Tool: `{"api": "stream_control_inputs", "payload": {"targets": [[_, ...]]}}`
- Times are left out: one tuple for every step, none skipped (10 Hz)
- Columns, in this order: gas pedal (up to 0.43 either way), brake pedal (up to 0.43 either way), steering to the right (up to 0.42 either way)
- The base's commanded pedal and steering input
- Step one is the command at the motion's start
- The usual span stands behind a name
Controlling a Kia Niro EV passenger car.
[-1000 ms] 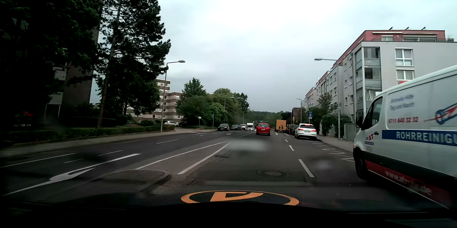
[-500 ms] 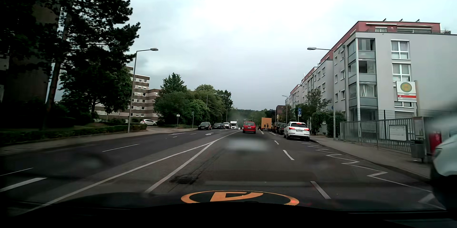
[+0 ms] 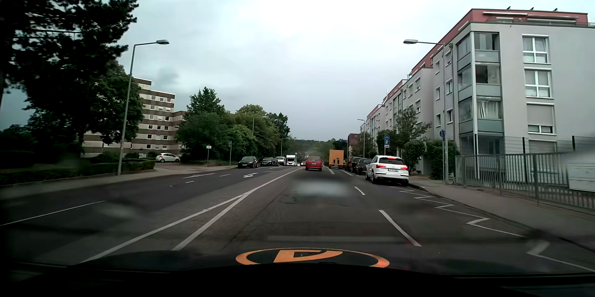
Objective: Follow the waypoints while adhering to traffic rules and regulations
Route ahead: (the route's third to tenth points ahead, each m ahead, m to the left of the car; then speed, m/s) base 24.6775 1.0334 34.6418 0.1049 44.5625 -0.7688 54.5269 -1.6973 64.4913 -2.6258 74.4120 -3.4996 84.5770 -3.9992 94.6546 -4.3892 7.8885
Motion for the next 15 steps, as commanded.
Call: {"api": "stream_control_inputs", "payload": {"targets": [[0.197,0.000,0.036],[0.197,0.000,0.028],[0.197,0.000,0.022],[0.197,0.000,0.018],[0.197,0.000,0.016],[0.197,0.000,0.014],[0.197,0.000,0.010],[0.197,0.000,0.005],[0.197,0.000,0.004],[0.189,0.000,0.005],[0.177,0.000,0.005],[0.169,0.000,0.003],[0.169,0.000,0.002],[0.157,0.000,0.001],[0.157,0.000,0.001]]}}
